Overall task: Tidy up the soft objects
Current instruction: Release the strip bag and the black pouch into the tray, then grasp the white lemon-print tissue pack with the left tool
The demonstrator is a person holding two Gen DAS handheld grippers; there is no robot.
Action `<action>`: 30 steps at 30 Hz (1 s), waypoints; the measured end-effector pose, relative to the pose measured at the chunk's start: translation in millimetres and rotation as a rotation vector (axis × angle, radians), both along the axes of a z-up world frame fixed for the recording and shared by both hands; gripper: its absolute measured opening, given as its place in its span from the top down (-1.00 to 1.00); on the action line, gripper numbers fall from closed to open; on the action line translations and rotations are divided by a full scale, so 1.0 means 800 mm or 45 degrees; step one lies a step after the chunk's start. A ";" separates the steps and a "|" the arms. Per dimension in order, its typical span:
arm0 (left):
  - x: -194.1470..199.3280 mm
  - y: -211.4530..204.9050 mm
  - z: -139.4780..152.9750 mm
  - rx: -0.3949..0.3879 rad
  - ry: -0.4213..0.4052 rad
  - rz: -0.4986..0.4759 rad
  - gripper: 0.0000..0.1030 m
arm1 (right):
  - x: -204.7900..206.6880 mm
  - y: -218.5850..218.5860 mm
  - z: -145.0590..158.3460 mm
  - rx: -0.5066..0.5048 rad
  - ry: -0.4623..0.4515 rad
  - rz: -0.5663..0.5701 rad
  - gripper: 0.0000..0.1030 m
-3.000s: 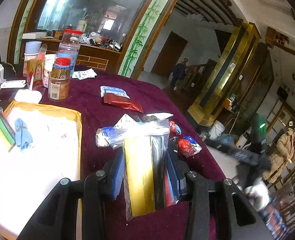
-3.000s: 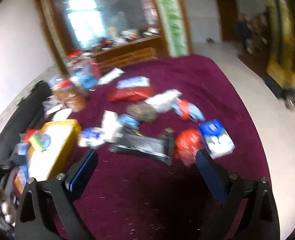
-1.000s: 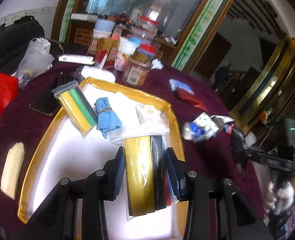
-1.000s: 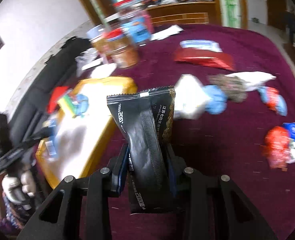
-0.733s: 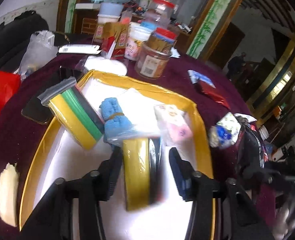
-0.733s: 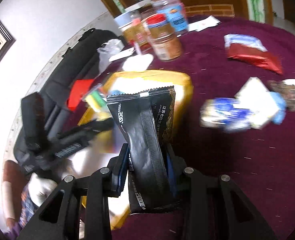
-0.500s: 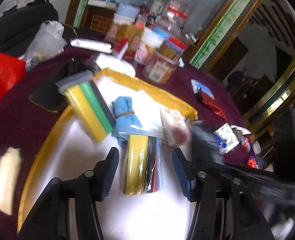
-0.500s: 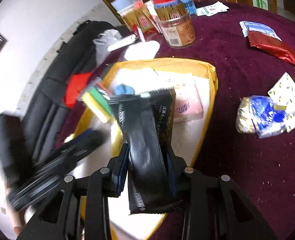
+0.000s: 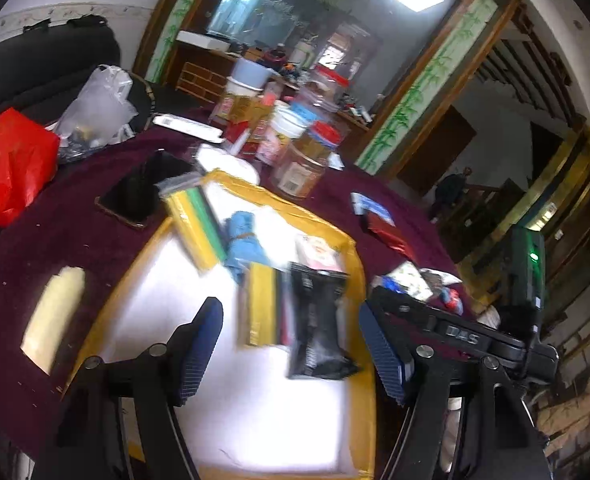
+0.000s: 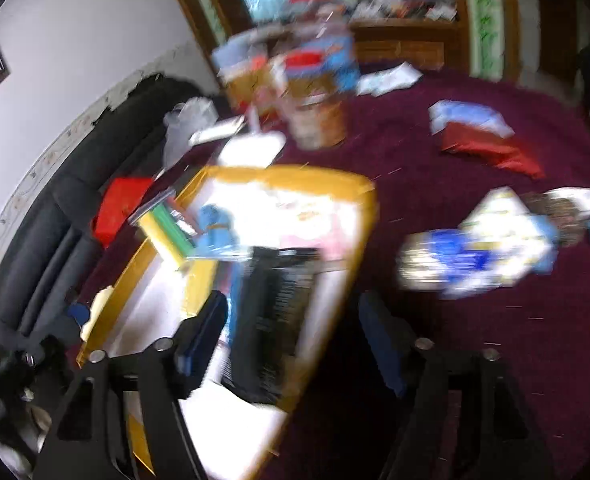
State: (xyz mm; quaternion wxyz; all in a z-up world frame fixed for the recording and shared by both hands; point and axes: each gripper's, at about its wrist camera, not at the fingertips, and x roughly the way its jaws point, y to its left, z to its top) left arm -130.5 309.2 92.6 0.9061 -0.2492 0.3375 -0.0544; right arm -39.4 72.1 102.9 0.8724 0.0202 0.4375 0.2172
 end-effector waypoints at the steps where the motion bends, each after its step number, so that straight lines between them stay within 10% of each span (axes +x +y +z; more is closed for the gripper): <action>1: -0.003 -0.006 0.003 -0.005 -0.010 -0.016 -0.44 | -0.012 -0.021 0.009 -0.021 -0.065 -0.041 -0.52; 4: -0.013 -0.029 0.012 -0.002 -0.042 -0.078 -0.45 | -0.041 -0.092 0.025 -0.074 -0.257 -0.184 -1.00; 9: -0.024 -0.081 0.023 0.031 -0.109 -0.202 -0.48 | -0.031 -0.229 -0.003 -0.002 -0.012 -0.388 -0.98; 13: -0.016 -0.135 0.019 0.055 -0.095 -0.322 -0.47 | -0.064 -0.302 0.002 -0.065 -0.167 -0.587 -0.97; 17: -0.007 -0.182 0.017 0.100 -0.066 -0.404 -0.47 | -0.074 -0.337 0.002 -0.156 -0.335 -0.756 -1.00; 22: 0.005 -0.227 0.018 0.136 -0.036 -0.457 -0.47 | -0.015 -0.386 -0.038 -0.076 -0.151 -0.792 -1.00; 30: 0.054 -0.272 0.017 0.261 0.025 -0.454 -0.47 | -0.016 -0.402 -0.048 -0.074 -0.261 -0.835 -0.99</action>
